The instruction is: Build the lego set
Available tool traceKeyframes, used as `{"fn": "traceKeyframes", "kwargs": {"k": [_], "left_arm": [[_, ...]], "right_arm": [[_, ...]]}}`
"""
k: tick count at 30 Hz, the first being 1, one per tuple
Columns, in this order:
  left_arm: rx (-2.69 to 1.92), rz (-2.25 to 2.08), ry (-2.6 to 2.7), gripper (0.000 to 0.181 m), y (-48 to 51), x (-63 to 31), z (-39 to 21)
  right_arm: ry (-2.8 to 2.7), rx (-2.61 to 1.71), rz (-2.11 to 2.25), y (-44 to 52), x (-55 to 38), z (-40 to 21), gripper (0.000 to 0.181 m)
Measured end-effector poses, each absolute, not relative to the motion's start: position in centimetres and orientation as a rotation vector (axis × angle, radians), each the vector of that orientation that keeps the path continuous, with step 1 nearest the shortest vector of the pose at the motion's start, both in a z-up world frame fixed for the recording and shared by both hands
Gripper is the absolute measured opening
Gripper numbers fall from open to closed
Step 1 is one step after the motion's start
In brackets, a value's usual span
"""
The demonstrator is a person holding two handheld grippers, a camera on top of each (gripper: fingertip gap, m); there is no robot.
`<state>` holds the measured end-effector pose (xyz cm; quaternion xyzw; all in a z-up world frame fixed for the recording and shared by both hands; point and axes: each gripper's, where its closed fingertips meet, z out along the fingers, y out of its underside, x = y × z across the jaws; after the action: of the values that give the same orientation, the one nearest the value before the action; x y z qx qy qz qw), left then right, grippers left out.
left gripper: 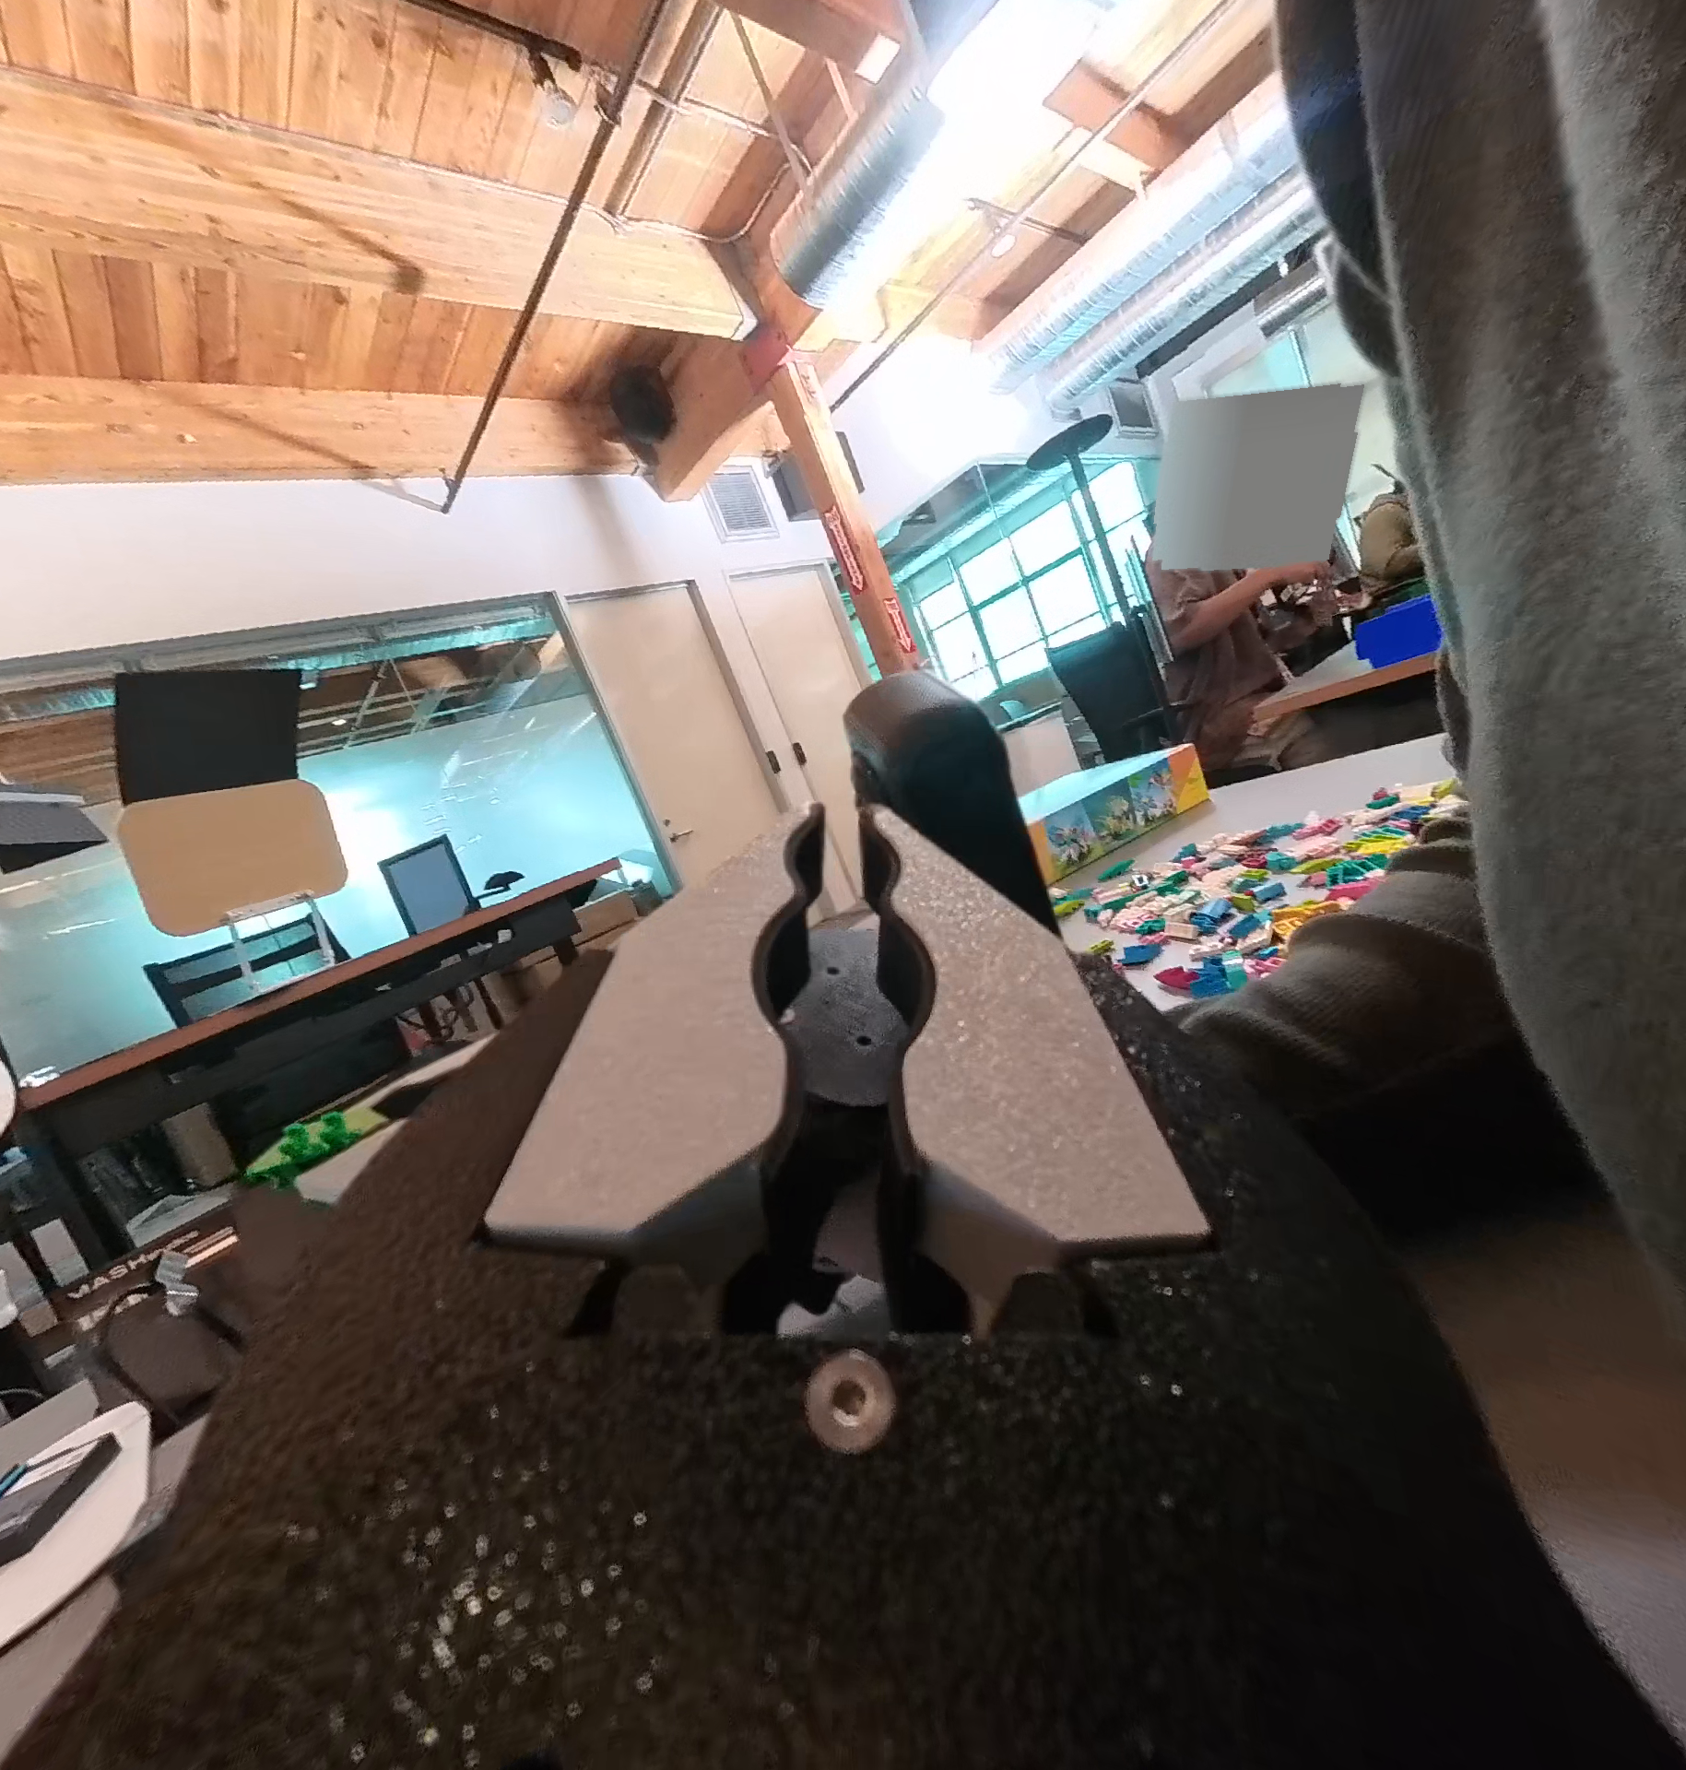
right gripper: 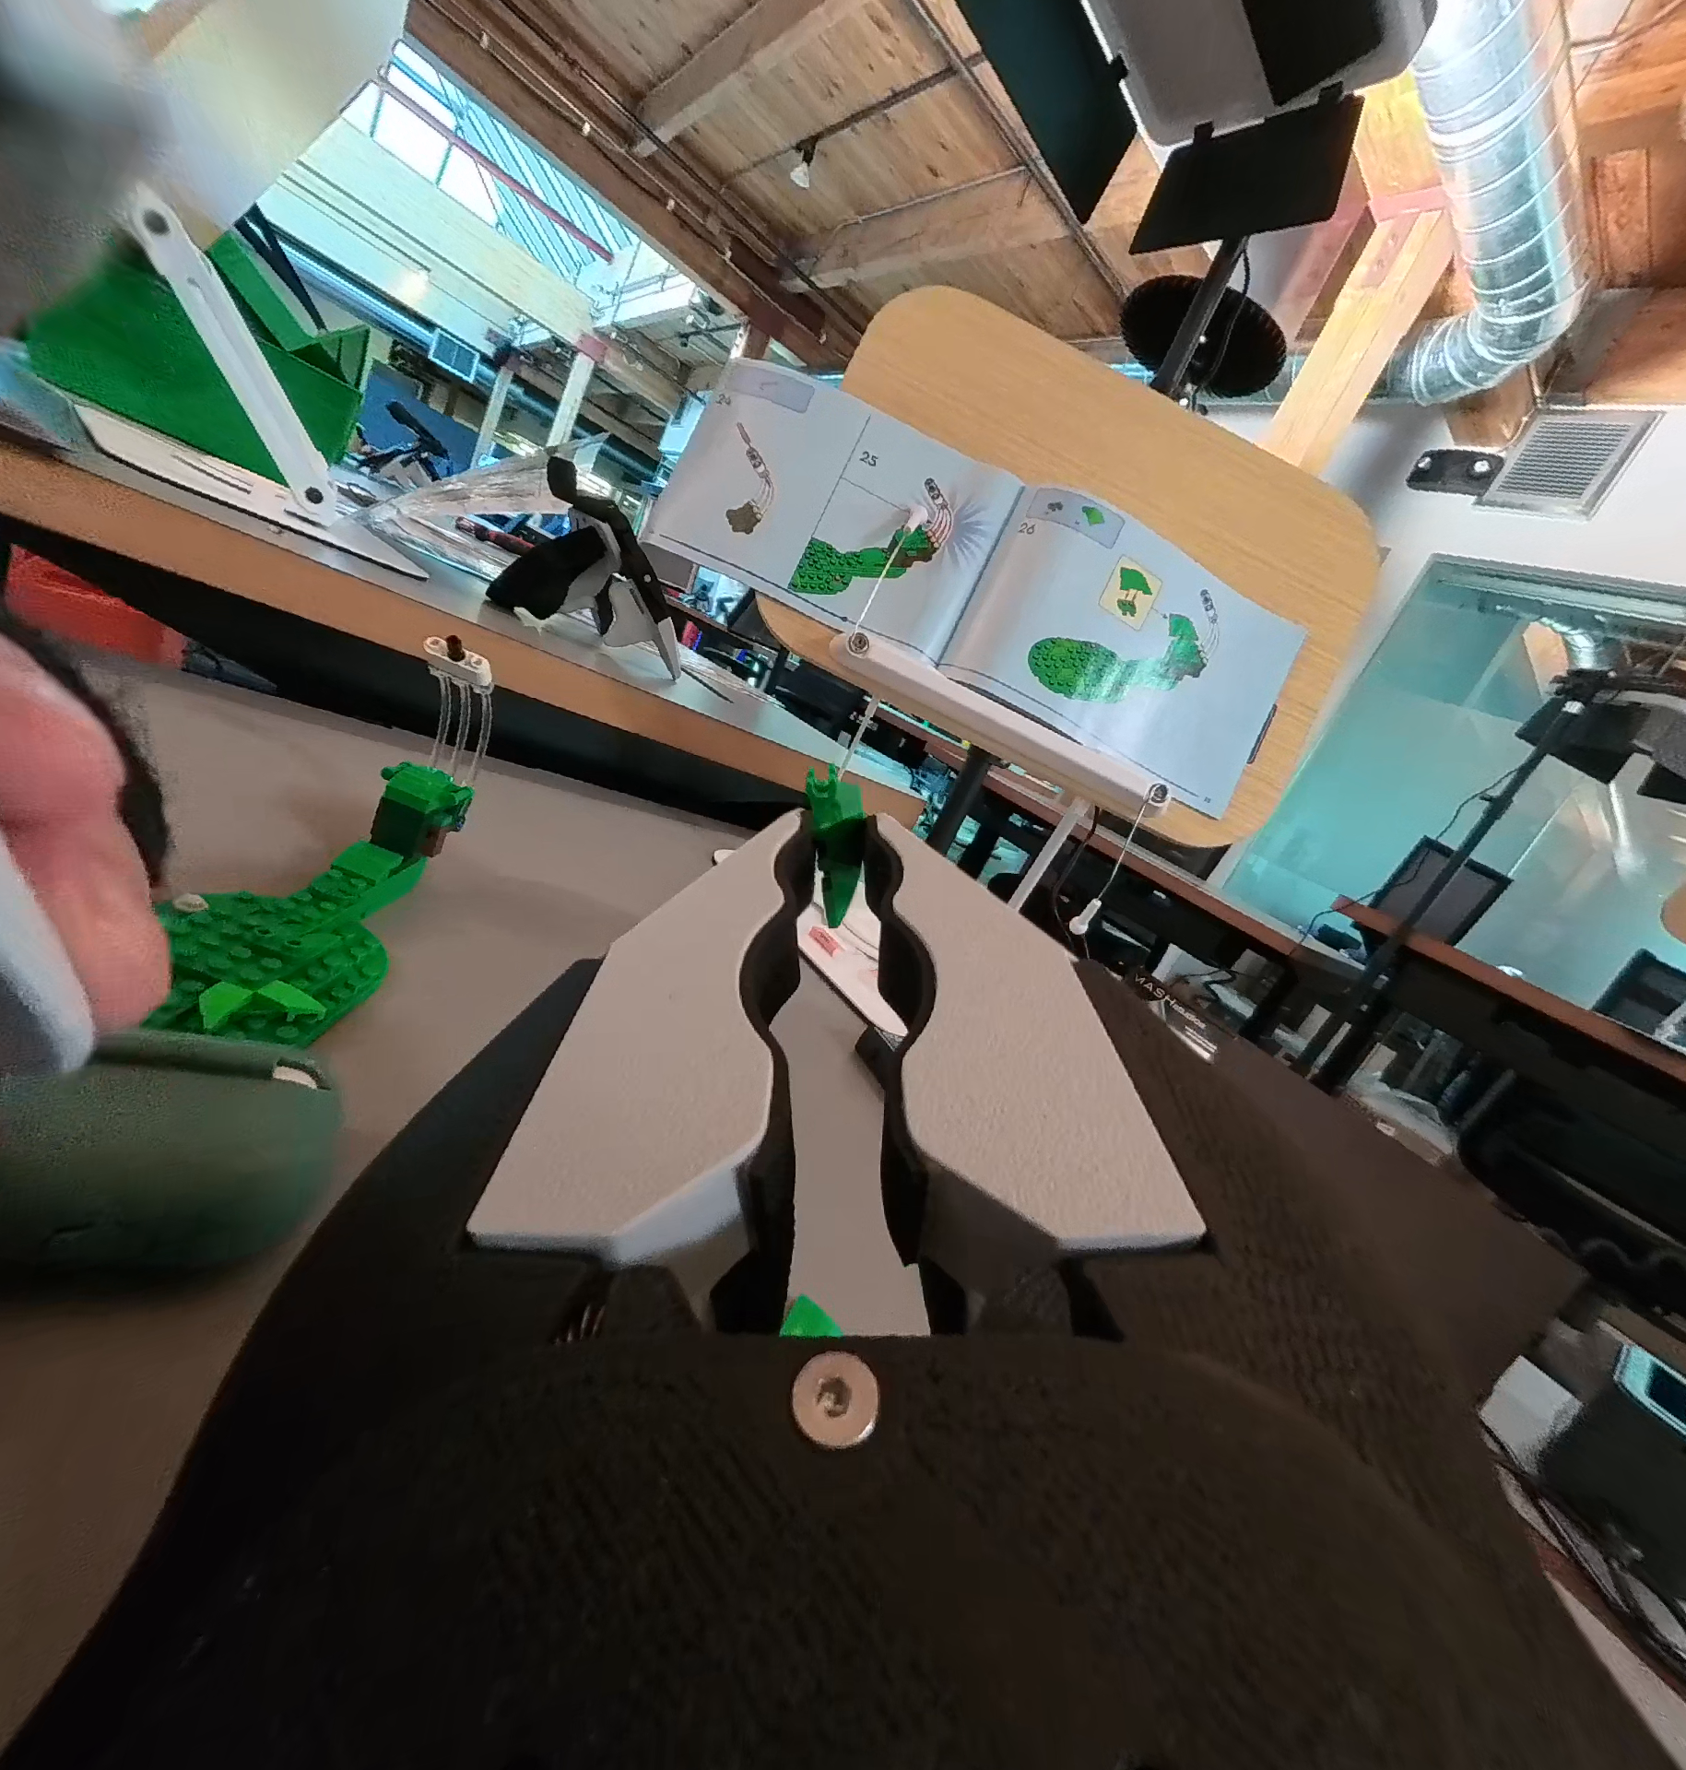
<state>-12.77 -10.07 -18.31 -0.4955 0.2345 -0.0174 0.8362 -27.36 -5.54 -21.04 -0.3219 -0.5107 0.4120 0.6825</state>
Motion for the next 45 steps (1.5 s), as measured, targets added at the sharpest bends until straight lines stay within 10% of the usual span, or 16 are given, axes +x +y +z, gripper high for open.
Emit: {"fn": "traceKeyframes", "kwargs": {"k": [38, 45], "left_arm": [[-0.945, 0.158, 0.679, 0.003, -11.5, -10.7, -18.0], [-0.838, 0.353, 0.520, 0.042, -13.3, -15.2, -12.9]], "right_arm": [[-1.145, -0.739, 0.940, -5.6, -27.3, -21.1, 0.008], [-1.038, -0.748, 1.681, -7.9, -25.2, -16.8, 0.008]]}}
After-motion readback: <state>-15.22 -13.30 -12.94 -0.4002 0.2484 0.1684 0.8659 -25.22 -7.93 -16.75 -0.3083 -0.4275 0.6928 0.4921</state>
